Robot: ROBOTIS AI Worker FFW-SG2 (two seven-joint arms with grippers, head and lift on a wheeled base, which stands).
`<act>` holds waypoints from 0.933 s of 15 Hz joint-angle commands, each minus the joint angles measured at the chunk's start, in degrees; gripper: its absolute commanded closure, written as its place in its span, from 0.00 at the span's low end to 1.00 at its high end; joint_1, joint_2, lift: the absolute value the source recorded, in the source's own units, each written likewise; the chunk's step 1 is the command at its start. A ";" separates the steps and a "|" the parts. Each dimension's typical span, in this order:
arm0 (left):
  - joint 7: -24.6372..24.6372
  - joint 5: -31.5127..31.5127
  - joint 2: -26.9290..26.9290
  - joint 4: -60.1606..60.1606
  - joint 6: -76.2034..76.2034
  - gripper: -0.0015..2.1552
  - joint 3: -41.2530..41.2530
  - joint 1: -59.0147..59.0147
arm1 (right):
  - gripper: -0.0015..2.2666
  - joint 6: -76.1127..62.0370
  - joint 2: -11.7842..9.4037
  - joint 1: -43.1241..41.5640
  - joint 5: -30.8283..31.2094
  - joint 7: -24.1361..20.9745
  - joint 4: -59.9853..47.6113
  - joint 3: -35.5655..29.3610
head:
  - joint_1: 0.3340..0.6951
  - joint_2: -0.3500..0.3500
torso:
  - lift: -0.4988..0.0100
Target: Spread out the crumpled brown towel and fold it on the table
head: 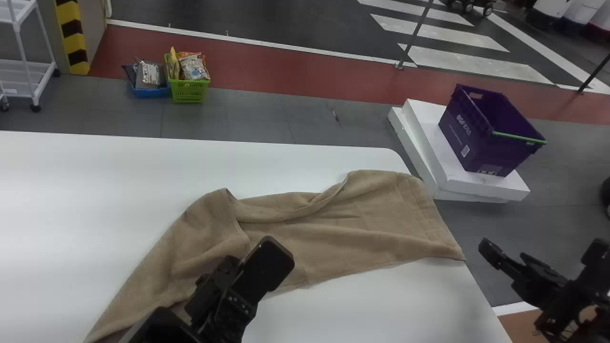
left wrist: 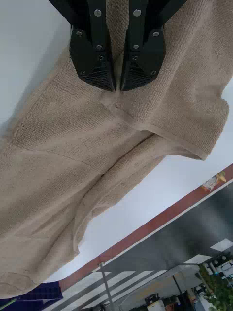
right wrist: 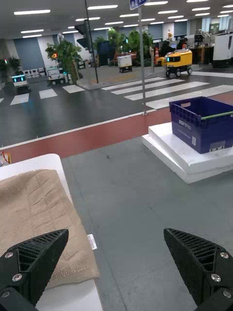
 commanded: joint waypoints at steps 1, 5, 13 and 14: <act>0.00 -0.12 -0.23 -1.48 0.48 0.47 0.21 0.46 | 0.04 0.17 0.23 0.00 0.00 0.00 -0.32 0.08 | 1.00 0.00 | 0.73; -0.35 -0.47 -0.23 -6.40 2.77 0.47 0.82 1.96 | 0.04 0.88 0.32 0.44 0.00 0.09 -1.46 0.52 | 1.00 0.00 | 0.73; -2.72 -0.21 -0.23 -20.46 4.35 0.47 11.37 6.97 | 0.04 2.81 -7.07 -6.68 -2.99 15.21 1.18 2.37 | 1.00 0.00 | 0.73; -3.25 -0.12 -0.23 -20.99 4.35 0.47 13.22 7.41 | 0.04 2.99 -8.12 -8.17 -2.81 15.82 2.76 3.07 | 1.00 0.00 | 0.73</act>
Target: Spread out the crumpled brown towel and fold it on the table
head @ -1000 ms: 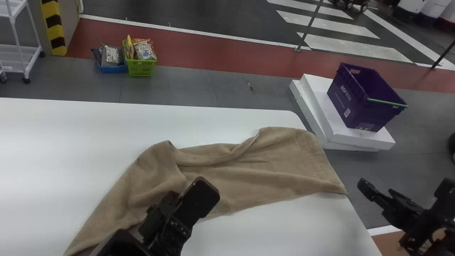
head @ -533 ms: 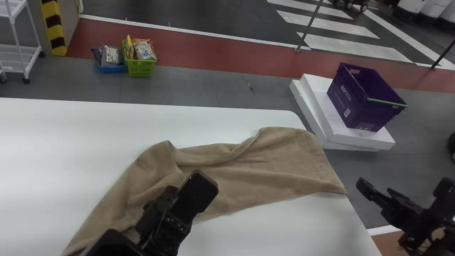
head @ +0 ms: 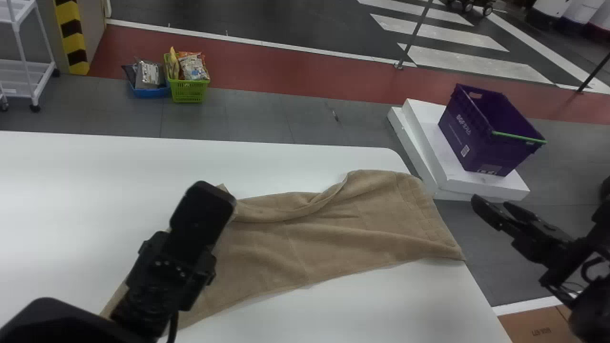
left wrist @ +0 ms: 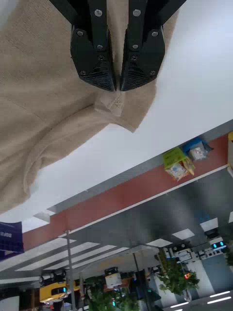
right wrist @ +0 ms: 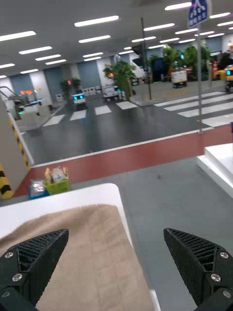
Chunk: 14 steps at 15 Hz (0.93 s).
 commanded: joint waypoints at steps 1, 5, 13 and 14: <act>-0.86 0.49 -0.23 -1.75 -0.10 0.47 4.78 1.44 | 0.05 0.07 -2.75 -3.24 1.08 -0.19 3.68 2.13 | 1.00 0.00 | 0.73; -3.14 1.19 -0.23 -3.94 -0.10 0.47 10.93 2.67 | 0.06 -2.04 -6.18 -13.88 9.69 -0.98 15.37 4.94 | 1.00 0.00 | 0.73; -4.64 3.13 -0.23 -6.41 -1.33 0.47 19.55 5.05 | 0.20 -13.29 -7.14 -19.50 22.17 -12.94 26.53 18.04 | 1.00 0.00 | 0.73; -5.08 3.74 -0.23 -7.02 -1.33 0.47 20.51 5.05 | 0.31 -14.17 -6.26 -19.41 23.93 -12.94 26.80 18.30 | 1.00 0.00 | 0.73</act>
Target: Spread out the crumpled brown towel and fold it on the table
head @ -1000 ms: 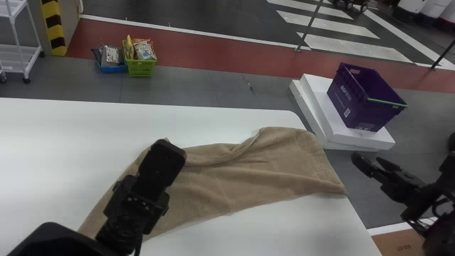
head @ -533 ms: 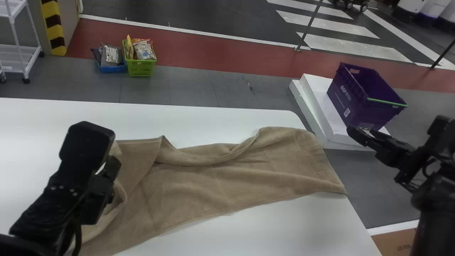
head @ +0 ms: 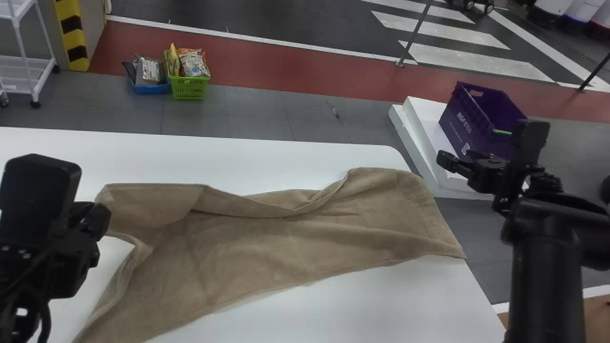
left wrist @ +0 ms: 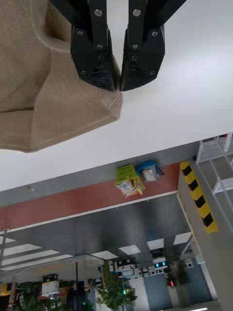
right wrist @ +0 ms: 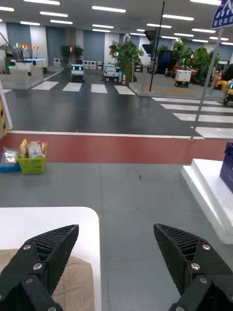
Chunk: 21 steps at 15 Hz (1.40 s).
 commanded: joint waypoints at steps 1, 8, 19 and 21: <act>-0.47 1.31 0.18 -0.83 -0.10 0.47 2.27 0.12 | 0.53 -2.54 2.16 0.55 4.40 0.02 0.44 1.45 | 1.00 0.00 | 0.73; -1.17 1.49 0.27 -0.83 -0.10 0.46 3.06 -0.32 | 0.78 -3.24 4.79 7.76 9.85 0.02 -3.42 5.58 | 1.00 0.00 | 0.73; -0.82 1.49 0.27 -0.74 -0.28 0.46 2.89 -0.50 | 0.78 2.91 5.32 12.59 10.37 0.37 -5.09 10.95 | 1.00 0.02 | 0.73; -0.73 1.49 0.18 -0.74 -0.28 0.46 2.89 -0.50 | 0.78 4.84 5.76 14.61 9.76 1.43 -7.73 11.74 | 1.00 0.03 | 0.73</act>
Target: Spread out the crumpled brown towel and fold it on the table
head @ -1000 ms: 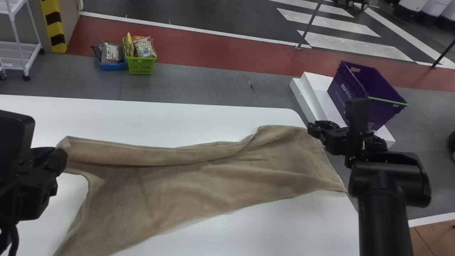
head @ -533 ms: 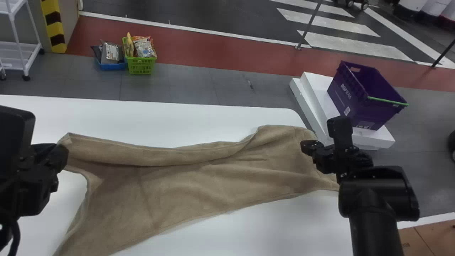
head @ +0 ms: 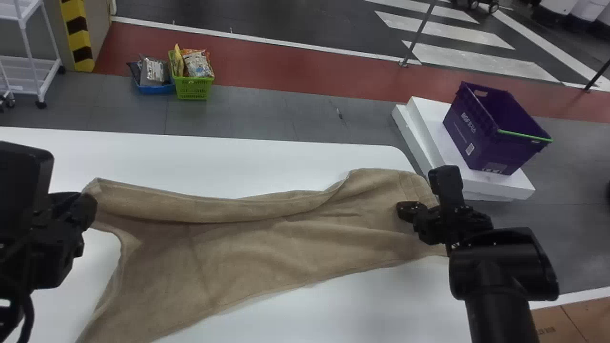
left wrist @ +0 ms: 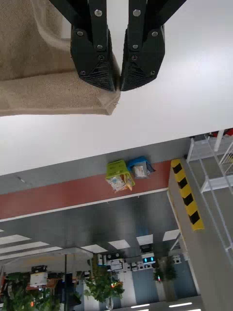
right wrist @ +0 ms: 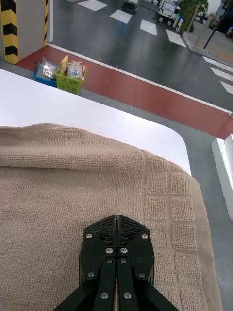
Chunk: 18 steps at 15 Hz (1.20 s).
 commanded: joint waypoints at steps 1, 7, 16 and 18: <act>0.11 0.00 -0.08 0.02 -0.18 0.47 -0.08 0.00 | 0.78 2.49 0.74 3.09 -1.06 0.80 -3.81 0.96 | 1.00 0.03 | 0.73; 0.28 0.00 -0.08 0.02 -0.36 0.47 0.01 0.00 | 0.78 13.91 4.88 15.40 -6.86 6.16 -21.83 4.04 | 1.00 0.08 | 0.73; 0.81 -0.09 -0.16 0.11 -0.88 0.47 -0.61 0.27 | 0.52 25.51 6.37 15.05 -20.39 9.23 -35.10 -5.98 | 1.00 0.18 | 0.73; 0.90 -0.18 -0.16 0.11 -1.23 0.46 -0.61 0.53 | 0.38 25.51 6.37 12.67 -22.15 10.73 -32.99 -8.97 | 1.00 0.14 | 0.73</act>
